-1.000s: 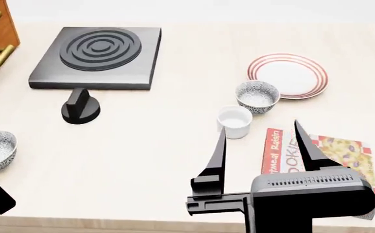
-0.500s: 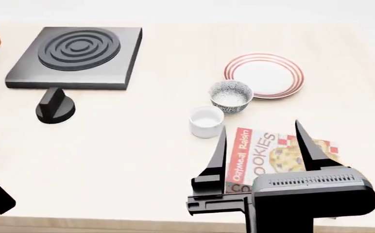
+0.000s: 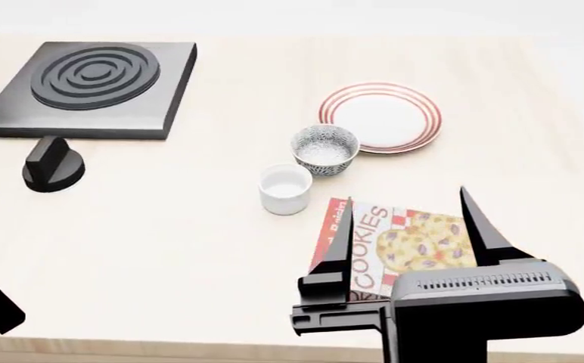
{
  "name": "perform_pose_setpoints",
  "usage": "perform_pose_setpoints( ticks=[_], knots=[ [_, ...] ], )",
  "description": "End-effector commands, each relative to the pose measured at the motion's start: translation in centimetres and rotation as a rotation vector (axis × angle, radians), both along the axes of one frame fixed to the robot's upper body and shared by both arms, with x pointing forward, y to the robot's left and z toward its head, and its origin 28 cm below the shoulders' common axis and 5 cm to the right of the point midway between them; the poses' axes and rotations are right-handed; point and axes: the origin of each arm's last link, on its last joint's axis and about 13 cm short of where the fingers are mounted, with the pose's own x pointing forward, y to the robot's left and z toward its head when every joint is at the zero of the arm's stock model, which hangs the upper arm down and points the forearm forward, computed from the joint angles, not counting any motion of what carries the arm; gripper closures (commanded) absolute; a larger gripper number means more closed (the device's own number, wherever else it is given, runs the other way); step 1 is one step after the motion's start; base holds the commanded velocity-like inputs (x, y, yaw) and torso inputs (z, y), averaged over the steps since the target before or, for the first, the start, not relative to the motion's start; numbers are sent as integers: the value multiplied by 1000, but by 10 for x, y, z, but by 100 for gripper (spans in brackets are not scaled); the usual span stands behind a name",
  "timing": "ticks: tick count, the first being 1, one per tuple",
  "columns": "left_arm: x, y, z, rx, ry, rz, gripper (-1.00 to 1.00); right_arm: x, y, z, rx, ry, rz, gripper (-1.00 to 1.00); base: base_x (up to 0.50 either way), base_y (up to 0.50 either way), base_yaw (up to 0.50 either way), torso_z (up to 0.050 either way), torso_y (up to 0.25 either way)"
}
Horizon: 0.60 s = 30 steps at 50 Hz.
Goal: Pick the akita bowl between the plate and the ramekin and place it on the plate.
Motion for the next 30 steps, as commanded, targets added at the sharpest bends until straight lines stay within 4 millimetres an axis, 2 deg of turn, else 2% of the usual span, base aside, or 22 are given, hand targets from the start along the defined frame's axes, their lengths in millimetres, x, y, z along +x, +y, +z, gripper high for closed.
perform_pose_setpoints(
  ticks=[1,20,30],
  knots=[
    [0,1,0,2,0,1,-100,0,0,-1,-13,0,2,-100,0,0,0,0,0],
    [0,1,1,1,-1,1,-100,0,1,0,-9,4,8,-100,4,0,0,0,0],
    [0,0,0,0,1,2,-100,1,1,-1,-8,6,9,-100,288,0,0,0,0]
  ],
)
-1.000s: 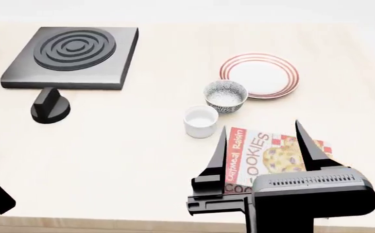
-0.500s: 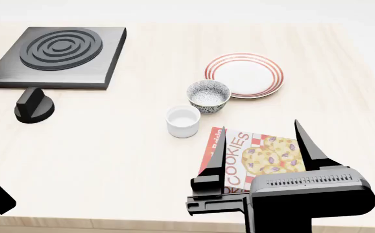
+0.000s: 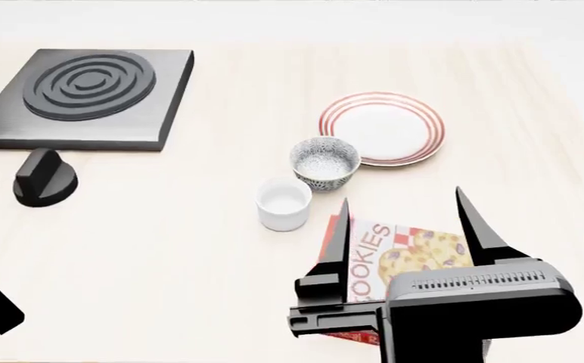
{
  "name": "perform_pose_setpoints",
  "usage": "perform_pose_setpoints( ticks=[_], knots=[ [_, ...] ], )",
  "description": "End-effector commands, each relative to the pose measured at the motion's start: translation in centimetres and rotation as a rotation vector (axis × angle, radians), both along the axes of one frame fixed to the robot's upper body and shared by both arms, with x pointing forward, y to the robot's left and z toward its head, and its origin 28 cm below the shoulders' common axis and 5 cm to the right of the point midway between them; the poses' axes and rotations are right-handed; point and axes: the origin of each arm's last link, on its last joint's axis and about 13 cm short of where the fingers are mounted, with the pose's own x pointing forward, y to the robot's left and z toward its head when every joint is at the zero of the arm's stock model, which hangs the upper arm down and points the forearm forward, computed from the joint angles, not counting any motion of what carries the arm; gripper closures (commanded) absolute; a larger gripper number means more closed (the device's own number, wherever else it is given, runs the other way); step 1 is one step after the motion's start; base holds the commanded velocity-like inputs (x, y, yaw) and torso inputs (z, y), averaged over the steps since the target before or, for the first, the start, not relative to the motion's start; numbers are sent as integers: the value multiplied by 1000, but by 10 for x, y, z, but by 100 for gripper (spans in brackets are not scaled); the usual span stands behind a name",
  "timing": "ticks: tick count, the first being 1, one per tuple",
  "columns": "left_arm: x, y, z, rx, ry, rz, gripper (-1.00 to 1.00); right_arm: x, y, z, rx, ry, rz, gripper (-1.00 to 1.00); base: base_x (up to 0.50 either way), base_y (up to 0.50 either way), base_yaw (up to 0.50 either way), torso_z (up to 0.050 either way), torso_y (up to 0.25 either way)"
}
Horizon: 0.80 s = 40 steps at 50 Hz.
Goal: Pick the akita bowl between the plate and the ramekin and place it on the plate.
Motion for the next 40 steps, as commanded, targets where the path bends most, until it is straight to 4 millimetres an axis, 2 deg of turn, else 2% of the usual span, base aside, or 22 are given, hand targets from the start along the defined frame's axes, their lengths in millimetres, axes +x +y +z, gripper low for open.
perform_pose_setpoints(
  ticks=[1,40],
  knots=[
    [0,0,0,0,0,0,-100,1,0,-1,1,2,3,-100,320,0,0,0,0],
    [0,0,1,-2,0,3,-100,1,0,0,-3,0,1,-100,321,0,0,0,0]
  ],
)
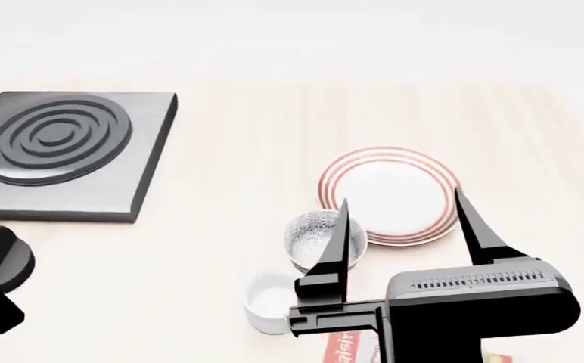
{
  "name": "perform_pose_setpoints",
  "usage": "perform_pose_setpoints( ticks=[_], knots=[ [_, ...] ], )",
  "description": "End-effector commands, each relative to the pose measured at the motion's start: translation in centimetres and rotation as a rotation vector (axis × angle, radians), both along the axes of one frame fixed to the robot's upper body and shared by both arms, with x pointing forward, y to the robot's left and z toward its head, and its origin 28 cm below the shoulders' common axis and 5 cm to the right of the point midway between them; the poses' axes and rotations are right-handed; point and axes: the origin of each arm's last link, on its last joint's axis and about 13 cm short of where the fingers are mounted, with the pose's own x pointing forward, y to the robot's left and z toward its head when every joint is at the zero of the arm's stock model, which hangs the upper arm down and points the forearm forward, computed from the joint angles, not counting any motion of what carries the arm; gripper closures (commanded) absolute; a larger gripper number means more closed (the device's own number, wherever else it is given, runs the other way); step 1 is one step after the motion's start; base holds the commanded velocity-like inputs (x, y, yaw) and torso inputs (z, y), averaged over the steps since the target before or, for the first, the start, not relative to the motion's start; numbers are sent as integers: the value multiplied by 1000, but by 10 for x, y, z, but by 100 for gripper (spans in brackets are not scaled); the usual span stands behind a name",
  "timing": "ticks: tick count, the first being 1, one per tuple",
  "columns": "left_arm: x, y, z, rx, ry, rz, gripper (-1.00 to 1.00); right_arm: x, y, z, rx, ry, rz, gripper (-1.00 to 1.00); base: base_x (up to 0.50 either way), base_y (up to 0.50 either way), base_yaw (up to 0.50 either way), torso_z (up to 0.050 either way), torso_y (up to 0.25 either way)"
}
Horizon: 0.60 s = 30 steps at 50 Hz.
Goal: Pick the akita bowl between the plate and the ramekin and place it on the plate.
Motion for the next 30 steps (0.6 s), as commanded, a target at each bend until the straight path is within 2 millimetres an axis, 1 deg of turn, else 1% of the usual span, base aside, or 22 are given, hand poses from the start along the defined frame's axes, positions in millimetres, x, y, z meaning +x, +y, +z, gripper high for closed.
perform_pose_setpoints(
  ticks=[1,30],
  knots=[
    [0,0,0,1,0,2,-100,0,0,0,-5,-1,-2,-100,316,0,0,0,0],
    [-1,0,1,1,-3,3,-100,0,0,0,0,-1,-1,-100,322,0,0,0,1]
  ],
)
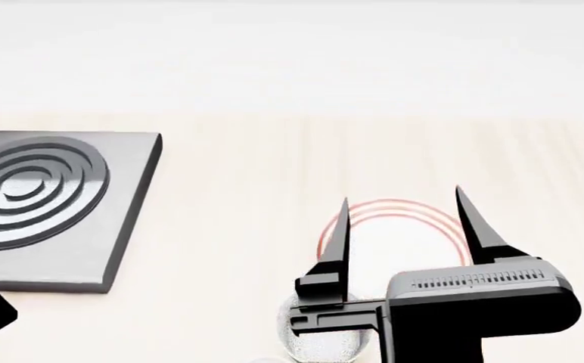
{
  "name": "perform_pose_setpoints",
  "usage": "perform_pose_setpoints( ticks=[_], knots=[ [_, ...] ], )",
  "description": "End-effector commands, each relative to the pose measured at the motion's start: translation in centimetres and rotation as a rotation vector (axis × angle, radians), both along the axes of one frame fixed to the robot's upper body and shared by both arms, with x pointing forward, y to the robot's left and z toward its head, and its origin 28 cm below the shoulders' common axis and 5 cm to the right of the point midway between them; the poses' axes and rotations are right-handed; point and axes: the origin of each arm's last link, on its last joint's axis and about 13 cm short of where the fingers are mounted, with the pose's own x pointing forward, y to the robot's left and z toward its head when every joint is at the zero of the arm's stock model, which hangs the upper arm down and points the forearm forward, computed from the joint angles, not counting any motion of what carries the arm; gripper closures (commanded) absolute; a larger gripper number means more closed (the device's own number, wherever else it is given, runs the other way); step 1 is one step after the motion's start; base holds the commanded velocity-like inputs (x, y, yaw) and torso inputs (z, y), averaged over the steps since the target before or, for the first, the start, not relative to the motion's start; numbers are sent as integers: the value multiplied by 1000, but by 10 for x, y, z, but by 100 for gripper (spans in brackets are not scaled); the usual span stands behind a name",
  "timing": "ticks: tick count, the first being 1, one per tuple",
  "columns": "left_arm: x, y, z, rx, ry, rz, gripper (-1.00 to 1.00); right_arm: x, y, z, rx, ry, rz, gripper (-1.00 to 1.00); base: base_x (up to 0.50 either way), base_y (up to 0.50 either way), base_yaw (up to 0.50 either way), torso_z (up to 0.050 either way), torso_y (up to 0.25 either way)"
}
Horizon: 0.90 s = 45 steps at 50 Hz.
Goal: Pick the akita bowl between the plate and the ramekin and place it on the plate.
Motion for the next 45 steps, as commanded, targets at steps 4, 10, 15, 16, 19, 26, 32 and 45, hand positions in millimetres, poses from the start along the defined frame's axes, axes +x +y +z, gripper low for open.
perform_pose_setpoints(
  ticks=[4,10,15,16,19,26,32,45],
  knots=[
    [0,-3,-1,-21,-1,-17,-100,0,0,0,2,2,2,-100,322,0,0,0,0],
    [0,-3,-2,-21,1,-17,-100,0,0,0,3,1,1,-100,322,0,0,0,0],
    [0,-3,-2,-21,1,-18,-100,0,0,-1,4,3,3,-100,321,0,0,0,0],
    [1,-3,-2,-21,1,-18,-100,0,0,-1,2,4,2,-100,324,0,0,0,0],
    [1,-3,-3,-21,2,-17,-100,1,1,-1,3,7,-5,-100,322,0,0,0,0],
    [1,-3,-3,-22,4,-17,-100,5,1,-7,18,98,-49,-100,106,0,0,0,0],
    [1,-3,-2,-22,4,-16,-100,8,1,-10,47,174,-53,-100,0,0,0,0,0],
    [0,-3,-2,-21,2,-16,-100,14,2,-12,74,321,-15,-100,0,0,0,0,0]
  ],
)
